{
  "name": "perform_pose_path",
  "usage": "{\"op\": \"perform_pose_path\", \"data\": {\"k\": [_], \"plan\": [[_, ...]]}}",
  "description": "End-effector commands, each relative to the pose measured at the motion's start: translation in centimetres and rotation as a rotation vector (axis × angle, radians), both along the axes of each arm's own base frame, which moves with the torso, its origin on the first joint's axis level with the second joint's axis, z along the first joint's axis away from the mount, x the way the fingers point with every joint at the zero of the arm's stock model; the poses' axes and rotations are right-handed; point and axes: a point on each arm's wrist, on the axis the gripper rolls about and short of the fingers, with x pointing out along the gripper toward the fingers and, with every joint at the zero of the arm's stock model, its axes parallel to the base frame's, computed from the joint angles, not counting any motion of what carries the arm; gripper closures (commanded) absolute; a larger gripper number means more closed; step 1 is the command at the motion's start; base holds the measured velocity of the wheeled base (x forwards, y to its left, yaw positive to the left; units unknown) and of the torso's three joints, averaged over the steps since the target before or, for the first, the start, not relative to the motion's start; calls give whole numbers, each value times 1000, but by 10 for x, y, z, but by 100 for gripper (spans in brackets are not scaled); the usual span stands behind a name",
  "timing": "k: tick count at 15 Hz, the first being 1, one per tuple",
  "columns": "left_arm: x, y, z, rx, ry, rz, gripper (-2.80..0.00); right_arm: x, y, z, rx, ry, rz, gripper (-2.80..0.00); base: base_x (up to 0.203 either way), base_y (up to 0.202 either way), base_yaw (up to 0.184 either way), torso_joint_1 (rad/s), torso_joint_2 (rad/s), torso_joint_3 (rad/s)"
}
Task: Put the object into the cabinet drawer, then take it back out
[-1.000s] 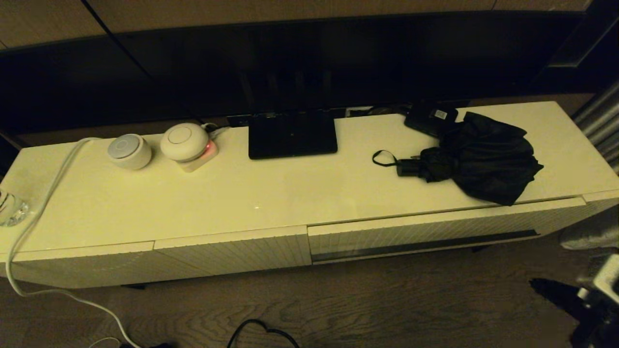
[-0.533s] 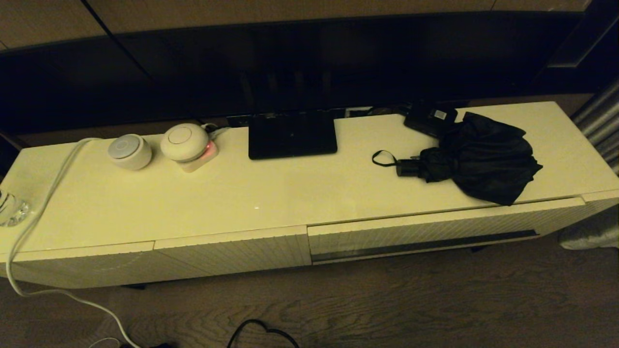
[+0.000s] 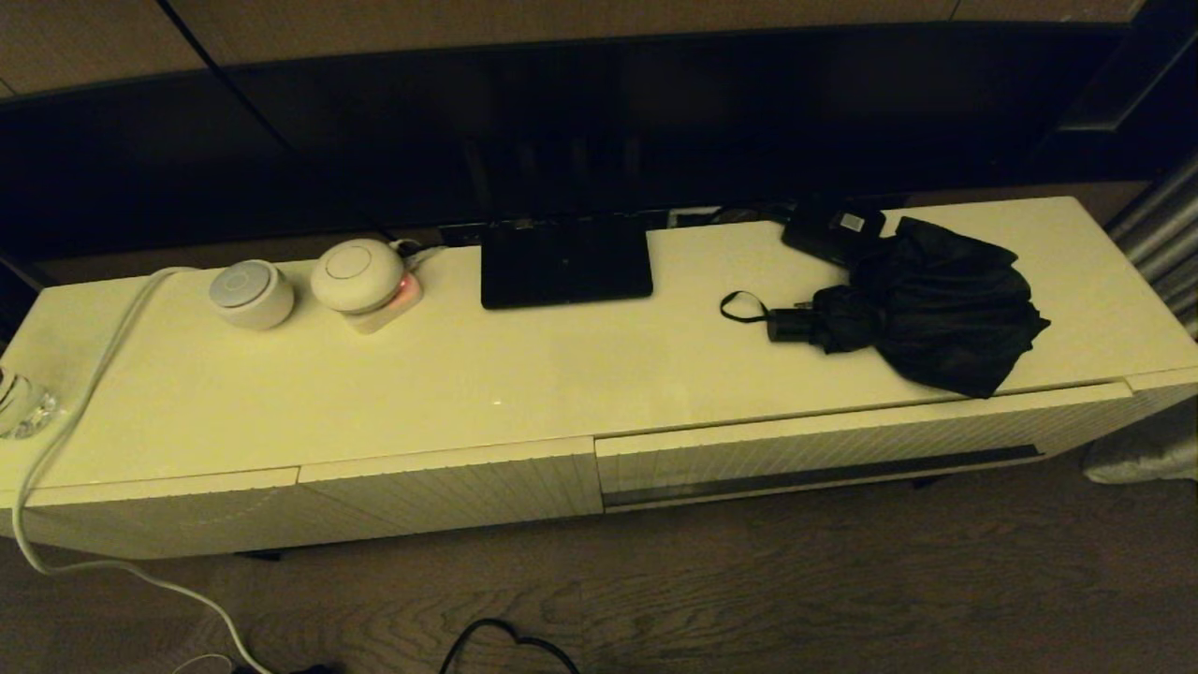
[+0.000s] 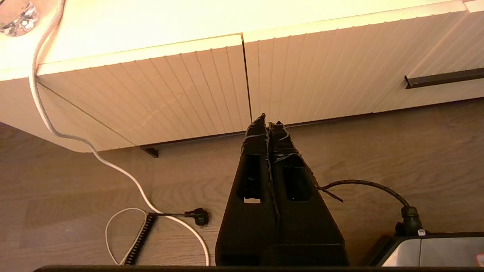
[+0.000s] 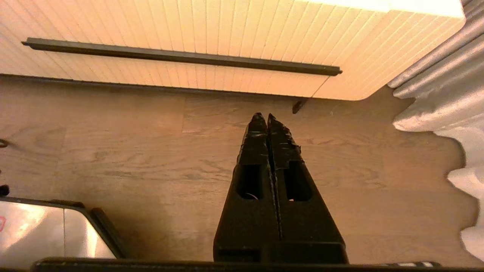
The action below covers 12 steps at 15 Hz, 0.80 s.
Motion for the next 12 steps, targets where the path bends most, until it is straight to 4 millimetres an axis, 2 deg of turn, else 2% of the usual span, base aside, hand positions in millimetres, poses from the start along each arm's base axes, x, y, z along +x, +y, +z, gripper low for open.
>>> {"op": "perform_pose_path", "data": {"k": [1, 3, 12], "plan": [[0, 0, -1, 0, 3, 0, 0, 4, 1, -6, 2, -71, 22, 0, 0, 0, 0, 0, 0, 0], [0, 0, -1, 0, 3, 0, 0, 4, 1, -14, 28, 3, 48, 0, 0, 0, 0, 0, 0, 0], [0, 0, -1, -1, 3, 0, 0, 4, 1, -13, 90, 1, 43, 0, 0, 0, 0, 0, 0, 0]]}}
